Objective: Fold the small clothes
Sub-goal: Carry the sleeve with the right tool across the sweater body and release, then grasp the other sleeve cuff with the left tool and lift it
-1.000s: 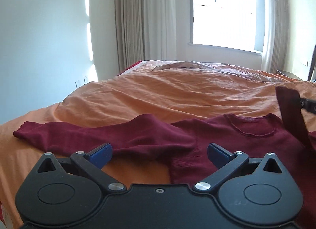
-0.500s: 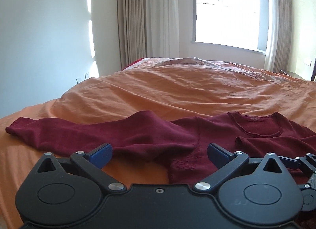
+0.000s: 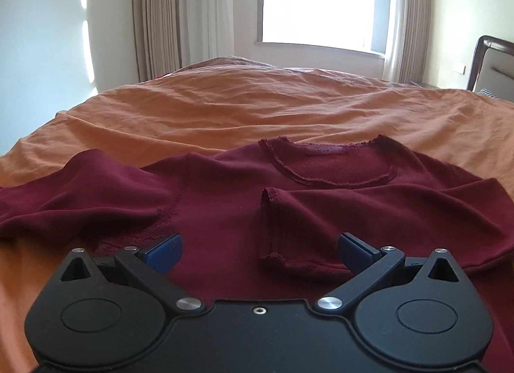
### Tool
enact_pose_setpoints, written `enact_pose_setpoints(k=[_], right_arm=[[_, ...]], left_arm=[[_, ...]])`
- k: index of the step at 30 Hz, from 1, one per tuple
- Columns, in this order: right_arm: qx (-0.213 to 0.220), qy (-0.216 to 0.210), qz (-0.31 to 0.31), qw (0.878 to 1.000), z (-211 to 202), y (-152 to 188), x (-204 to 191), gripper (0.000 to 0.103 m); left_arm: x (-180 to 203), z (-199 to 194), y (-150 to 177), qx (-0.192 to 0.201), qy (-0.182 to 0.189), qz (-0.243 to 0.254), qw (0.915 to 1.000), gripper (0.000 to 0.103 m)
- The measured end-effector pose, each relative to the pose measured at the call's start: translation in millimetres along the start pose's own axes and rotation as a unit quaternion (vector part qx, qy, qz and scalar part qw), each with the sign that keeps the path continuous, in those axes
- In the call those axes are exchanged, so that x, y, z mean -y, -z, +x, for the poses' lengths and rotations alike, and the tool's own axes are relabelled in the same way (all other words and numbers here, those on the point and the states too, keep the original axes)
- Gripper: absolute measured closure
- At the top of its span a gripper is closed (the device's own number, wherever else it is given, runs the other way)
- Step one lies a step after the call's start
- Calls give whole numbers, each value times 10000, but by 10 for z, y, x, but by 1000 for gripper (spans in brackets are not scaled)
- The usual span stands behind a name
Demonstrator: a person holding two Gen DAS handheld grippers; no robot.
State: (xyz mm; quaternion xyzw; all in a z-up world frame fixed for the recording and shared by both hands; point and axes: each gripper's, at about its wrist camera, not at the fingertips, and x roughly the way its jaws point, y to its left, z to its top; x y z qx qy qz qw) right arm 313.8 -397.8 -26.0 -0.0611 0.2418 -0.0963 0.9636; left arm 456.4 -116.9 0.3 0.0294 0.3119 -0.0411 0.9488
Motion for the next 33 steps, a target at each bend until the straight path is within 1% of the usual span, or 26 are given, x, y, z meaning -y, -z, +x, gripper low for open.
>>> enact_pose_setpoints(k=[2,4,5,6,7,9,11,13,16,17,19,20,22,23,24,26,28,31,33], right_arm=[[-32,6,151,9999,91,-12,46,27],[-41,114,185,9998,193,-36,36,43],[-57,146,194,9997,227,-45,46,48],[-83,165,217,9996,265,-60,53,61],[-87,127,258,9995,296,-80,62,76],[-77,133,266,9995,249,-90,91,91],[-30,231,33,9997,180,-90,67,92],[-120,260,-166,9995,178,-55,23,93],[-389,106,-32,9992,244,-28,60,93],[-405,70,56,9991,218,-30,93,93],[-342,76,137,9993,103,-32,153,89],[-275,75,144,9995,27,-33,182,85],[-104,85,160,9998,-89,-58,225,51],[15,87,151,9998,-123,-83,239,46],[132,96,139,9998,-126,-123,243,43],[255,161,130,9995,-43,-239,238,39],[383,192,194,9989,90,-356,228,30],[377,245,175,9988,368,-470,179,28],[265,359,57,9990,555,-462,144,28]], left_arm=[[14,125,40,-121,-245,21,9996,1],[6,211,82,-273,-452,35,9986,1],[-9,239,101,-327,-489,6,9983,1],[-23,253,118,-330,-470,-34,9983,0],[-45,262,131,-321,-455,-83,9984,0],[-52,276,143,-318,-466,-117,9983,0],[-41,278,150,-308,-485,-82,9983,0],[-37,276,161,-280,-483,-68,9984,0],[-44,290,182,-247,-475,-90,9985,0],[-41,296,192,-244,-486,-74,9985,0],[-32,295,195,-232,-507,-45,9984,0],[-30,293,198,-226,-507,-39,9985,0],[-30,294,213,-191,-505,-38,9985,0],[-28,293,228,-161,-508,-33,9986,0],[-23,294,239,-137,-516,-23,9986,0],[-1,302,248,-126,-551,25,9984,0],[5,303,246,-131,-566,45,9983,0],[4,300,246,-131,-540,7,9985,0],[-15,299,251,-123,-490,-60,9987,0]])
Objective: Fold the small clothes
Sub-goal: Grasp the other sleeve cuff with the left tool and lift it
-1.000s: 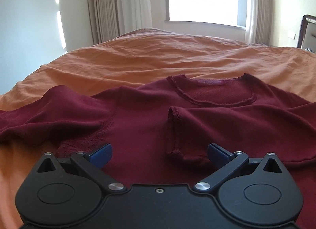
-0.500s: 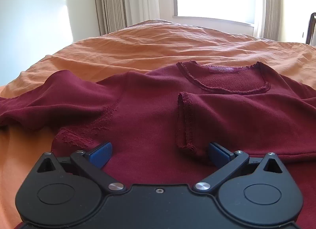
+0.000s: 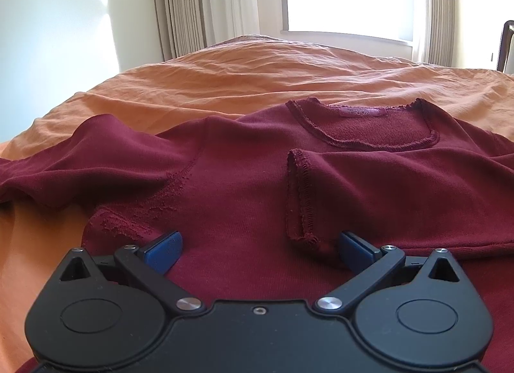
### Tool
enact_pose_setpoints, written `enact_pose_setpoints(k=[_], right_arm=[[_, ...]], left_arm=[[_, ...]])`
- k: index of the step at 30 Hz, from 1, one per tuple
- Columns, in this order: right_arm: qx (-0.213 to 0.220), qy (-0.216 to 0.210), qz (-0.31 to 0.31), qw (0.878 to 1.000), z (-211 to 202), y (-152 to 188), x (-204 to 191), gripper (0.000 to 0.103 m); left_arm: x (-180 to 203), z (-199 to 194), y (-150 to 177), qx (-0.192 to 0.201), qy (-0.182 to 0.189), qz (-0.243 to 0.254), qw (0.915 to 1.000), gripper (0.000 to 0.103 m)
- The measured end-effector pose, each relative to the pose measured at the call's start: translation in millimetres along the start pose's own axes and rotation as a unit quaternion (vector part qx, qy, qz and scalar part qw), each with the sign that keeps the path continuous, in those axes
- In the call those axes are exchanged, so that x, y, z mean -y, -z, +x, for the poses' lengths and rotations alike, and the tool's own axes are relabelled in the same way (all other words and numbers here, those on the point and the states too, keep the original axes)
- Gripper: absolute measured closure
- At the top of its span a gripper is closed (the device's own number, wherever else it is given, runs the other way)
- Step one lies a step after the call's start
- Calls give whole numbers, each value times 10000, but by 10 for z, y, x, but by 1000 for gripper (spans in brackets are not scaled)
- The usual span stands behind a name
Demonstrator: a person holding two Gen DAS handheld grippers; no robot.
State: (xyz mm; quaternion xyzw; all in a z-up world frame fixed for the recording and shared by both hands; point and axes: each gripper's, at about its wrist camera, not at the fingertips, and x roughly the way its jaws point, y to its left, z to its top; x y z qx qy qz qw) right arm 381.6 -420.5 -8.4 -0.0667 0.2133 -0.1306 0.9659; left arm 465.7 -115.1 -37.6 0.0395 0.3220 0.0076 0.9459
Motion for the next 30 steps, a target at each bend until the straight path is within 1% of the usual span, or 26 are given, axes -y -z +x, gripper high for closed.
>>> enact_pose_setpoints(k=[3,4,6,7,11,12,13,15,17,19,20,22,23,25,26,28,30], right_arm=[[-377,163,-107,9991,235,168,-26,28],[-460,160,-26,9988,276,243,-15,25],[-472,151,221,9985,305,339,35,21],[-441,184,285,9984,299,359,47,18],[-249,264,189,9992,222,372,15,14],[-170,242,169,9994,173,353,23,11],[-91,208,167,9996,118,332,28,7],[70,117,184,9997,-14,275,45,5],[249,76,175,9995,-182,207,43,1],[403,-45,167,9990,-355,150,18,0],[464,-180,168,9986,-450,127,-6,0],[560,-545,174,9968,-621,109,-63,0],[595,-789,182,9949,-704,102,-104,0],[606,-1279,224,9897,-838,122,-191,0],[571,-1520,259,9864,-890,145,-245,0],[487,-1932,289,9795,-973,202,-372,0],[464,-2204,200,9741,-1037,274,-531,0]], left_arm=[[-32,15,4,-11,62,-78,10000,0],[-36,16,4,-11,70,-90,9999,0],[-42,19,7,-8,72,-93,9999,0],[-41,19,7,-3,73,-95,9999,0],[-61,26,11,17,91,-118,9999,0],[-68,20,5,18,92,-133,9999,0],[-71,-1,-9,-6,48,-124,9999,0],[-61,-64,-86,-142,-220,11,9997,0],[-108,-182,-178,-152,-358,109,9992,0],[-239,-363,-246,42,-348,143,9993,0],[-354,-476,-277,128,-319,121,9993,0],[-622,-650,-331,240,-271,-48,9993,0],[-820,-734,-361,250,-318,-236,9989,0],[-1241,-877,-390,330,-565,-628,9959,0],[-1470,-943,-397,422,-778,-803,9928,0],[-1914,-1034,-380,664,-1370,-1029,9830,0],[-2336,-1051,-351,786,-2060,-1122,9689,0]])
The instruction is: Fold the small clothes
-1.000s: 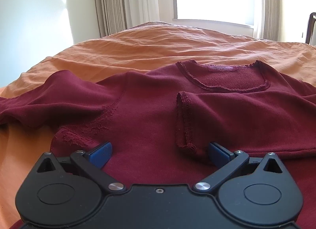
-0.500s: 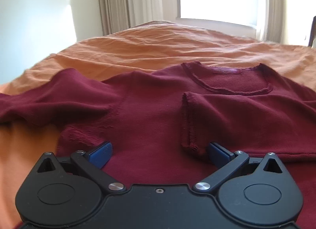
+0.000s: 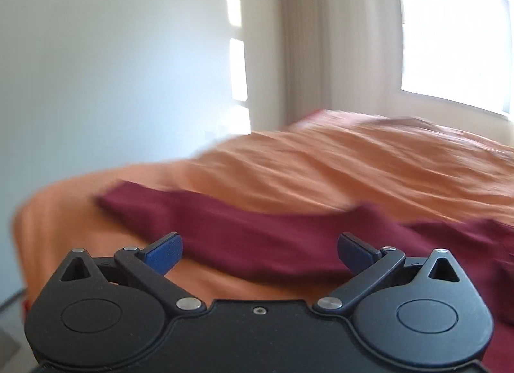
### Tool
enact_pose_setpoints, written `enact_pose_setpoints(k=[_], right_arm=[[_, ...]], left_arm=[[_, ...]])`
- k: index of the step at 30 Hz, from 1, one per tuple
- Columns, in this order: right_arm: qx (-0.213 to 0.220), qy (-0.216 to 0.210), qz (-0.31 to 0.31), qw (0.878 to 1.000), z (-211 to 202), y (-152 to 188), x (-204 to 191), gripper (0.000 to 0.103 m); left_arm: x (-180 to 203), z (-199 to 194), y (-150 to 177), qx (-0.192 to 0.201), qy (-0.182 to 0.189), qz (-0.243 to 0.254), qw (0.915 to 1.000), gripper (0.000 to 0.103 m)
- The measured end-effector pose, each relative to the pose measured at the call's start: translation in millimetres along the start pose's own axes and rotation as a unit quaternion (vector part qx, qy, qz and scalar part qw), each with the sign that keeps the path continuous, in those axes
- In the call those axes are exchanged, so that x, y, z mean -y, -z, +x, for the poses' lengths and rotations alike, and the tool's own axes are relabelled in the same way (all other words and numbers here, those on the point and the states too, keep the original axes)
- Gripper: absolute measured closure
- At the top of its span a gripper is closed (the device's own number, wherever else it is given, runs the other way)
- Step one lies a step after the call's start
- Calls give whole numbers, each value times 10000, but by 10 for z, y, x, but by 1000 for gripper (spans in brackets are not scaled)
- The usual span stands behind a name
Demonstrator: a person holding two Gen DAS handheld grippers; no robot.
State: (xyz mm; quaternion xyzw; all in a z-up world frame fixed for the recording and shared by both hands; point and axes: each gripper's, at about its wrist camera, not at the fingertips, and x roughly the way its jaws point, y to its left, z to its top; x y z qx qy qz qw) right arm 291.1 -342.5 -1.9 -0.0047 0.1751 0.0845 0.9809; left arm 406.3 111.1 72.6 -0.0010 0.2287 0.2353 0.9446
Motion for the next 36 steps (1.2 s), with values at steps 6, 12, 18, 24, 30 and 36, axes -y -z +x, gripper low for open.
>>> enact_pose_setpoints(k=[6,12,18,24,30,36], right_arm=[[-239,94,-486,9985,121,181,-391,0],[-335,171,-434,9983,151,188,-413,0],[-409,270,-311,9983,188,227,-377,0],[-361,239,-282,9987,158,250,-368,0],[-255,222,-122,9994,133,283,-325,0],[-12,132,184,9997,17,277,-226,0]], left_arm=[[-1025,470,-72,-363,-701,-995,9919,1],[-1453,616,-71,24,-203,-2176,9758,11],[-1426,680,-191,0,129,-2338,9722,72],[-1413,769,-207,-101,-75,-2427,9700,95],[-1246,610,-559,420,115,-2040,9780,96],[-633,-33,-1122,1246,853,-1504,9770,96]])
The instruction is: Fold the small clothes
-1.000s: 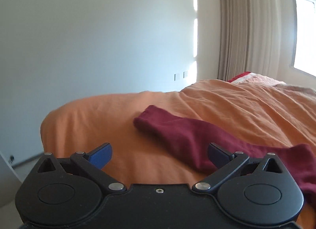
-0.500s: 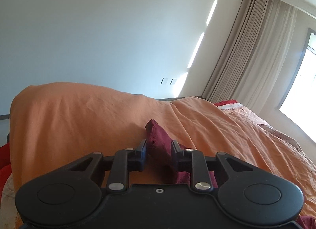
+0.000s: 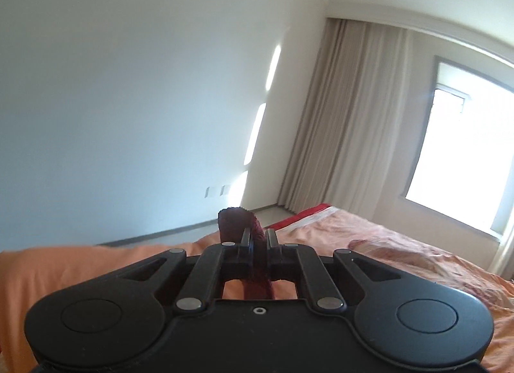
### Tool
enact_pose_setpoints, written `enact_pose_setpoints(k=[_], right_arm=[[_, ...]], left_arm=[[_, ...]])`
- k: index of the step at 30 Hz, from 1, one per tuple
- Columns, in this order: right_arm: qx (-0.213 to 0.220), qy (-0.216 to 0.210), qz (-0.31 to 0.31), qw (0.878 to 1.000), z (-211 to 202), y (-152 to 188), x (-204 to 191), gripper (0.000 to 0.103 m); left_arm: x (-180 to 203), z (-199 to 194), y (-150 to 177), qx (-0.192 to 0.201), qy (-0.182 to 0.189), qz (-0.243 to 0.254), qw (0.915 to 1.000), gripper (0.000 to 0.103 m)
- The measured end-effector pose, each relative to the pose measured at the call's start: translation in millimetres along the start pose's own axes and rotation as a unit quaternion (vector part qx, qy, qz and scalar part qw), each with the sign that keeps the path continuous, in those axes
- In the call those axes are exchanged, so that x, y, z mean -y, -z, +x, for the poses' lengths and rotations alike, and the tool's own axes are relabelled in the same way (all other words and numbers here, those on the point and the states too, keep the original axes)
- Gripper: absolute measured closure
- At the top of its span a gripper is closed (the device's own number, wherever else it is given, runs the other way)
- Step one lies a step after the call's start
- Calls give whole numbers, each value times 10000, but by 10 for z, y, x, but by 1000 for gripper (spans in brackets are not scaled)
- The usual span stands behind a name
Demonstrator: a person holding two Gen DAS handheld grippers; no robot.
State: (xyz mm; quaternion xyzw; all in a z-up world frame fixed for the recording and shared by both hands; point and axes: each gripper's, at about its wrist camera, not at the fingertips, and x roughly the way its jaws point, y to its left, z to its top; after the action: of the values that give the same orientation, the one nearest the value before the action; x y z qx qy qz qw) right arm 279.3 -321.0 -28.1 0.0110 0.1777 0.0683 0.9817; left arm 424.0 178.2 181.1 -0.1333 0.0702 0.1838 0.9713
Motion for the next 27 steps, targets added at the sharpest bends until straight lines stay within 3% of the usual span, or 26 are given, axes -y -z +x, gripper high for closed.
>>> enact_pose_setpoints(k=[4,10,14,18,24,27], right_arm=[[160,-82,338,9993,-133,-40,122,0],[234,88,506,9984,-411,-48,353,0],[268,390,374,9982,-635,-9,525,0],[280,648,315,9970,-816,47,676,0],[164,919,458,9946,-977,216,826,0],[57,980,497,9939,-994,291,849,0]], left_arm=[[755,-356,-163,315,883,400,9948,96],[1936,-756,129,271,2142,1103,9702,96],[2618,-790,673,-81,2761,1373,9512,96],[3108,-711,1356,-445,3107,1759,9330,96],[3445,-614,2521,-1355,3352,2104,9083,96],[3556,-642,2886,-1652,3392,2232,8988,93]])
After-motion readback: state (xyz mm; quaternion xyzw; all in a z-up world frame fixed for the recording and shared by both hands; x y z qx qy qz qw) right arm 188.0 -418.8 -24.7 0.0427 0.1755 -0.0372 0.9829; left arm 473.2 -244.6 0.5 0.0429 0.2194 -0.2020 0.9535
